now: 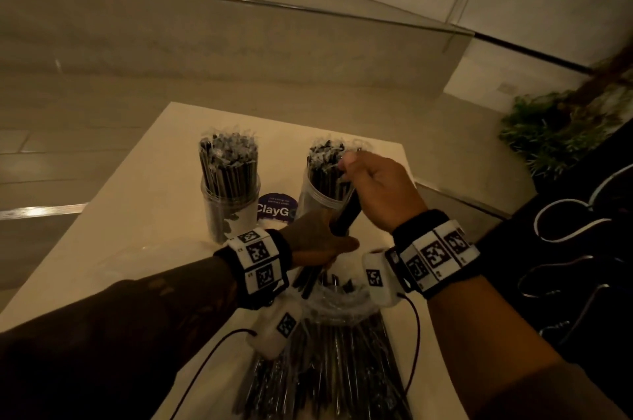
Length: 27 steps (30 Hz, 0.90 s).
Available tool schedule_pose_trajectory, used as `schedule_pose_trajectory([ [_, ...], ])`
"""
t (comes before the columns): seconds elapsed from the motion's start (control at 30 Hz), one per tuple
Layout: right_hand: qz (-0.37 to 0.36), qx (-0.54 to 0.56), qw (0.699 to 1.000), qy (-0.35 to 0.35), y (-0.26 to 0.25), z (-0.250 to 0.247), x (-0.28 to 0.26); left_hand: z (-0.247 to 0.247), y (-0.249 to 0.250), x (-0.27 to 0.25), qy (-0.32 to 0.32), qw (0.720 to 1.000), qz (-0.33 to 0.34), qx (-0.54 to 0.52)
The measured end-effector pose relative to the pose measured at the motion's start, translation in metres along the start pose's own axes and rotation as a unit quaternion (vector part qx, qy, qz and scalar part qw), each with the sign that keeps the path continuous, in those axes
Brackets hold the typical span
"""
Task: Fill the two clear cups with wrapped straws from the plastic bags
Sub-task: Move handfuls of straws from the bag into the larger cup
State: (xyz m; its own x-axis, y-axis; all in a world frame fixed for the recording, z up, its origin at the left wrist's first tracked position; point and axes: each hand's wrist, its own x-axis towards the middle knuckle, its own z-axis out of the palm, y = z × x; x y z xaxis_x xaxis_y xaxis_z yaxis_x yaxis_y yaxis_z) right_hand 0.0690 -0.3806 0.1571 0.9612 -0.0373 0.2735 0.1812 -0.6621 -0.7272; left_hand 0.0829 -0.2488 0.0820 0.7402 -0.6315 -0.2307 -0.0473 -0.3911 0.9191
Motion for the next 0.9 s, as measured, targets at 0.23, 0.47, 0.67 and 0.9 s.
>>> schedule_pose_trajectory([
  [0.23,0.051,0.112,0.991,0.044,0.002,0.010,0.005,0.004,0.009,0.002,0.011,0.998,-0.005,-0.065],
  [0.47,0.158,0.233,0.955,0.098,0.004,0.030,-0.008,-0.001,0.009,0.015,0.025,0.991,0.126,0.033],
  [0.67,0.074,0.212,0.927,0.301,-0.012,-0.030,0.036,-0.020,-0.019,0.023,0.181,0.945,0.157,0.223],
  [0.9,0.106,0.180,0.931,0.300,0.010,0.013,0.076,-0.020,-0.011,0.040,0.185,0.950,0.084,0.237],
])
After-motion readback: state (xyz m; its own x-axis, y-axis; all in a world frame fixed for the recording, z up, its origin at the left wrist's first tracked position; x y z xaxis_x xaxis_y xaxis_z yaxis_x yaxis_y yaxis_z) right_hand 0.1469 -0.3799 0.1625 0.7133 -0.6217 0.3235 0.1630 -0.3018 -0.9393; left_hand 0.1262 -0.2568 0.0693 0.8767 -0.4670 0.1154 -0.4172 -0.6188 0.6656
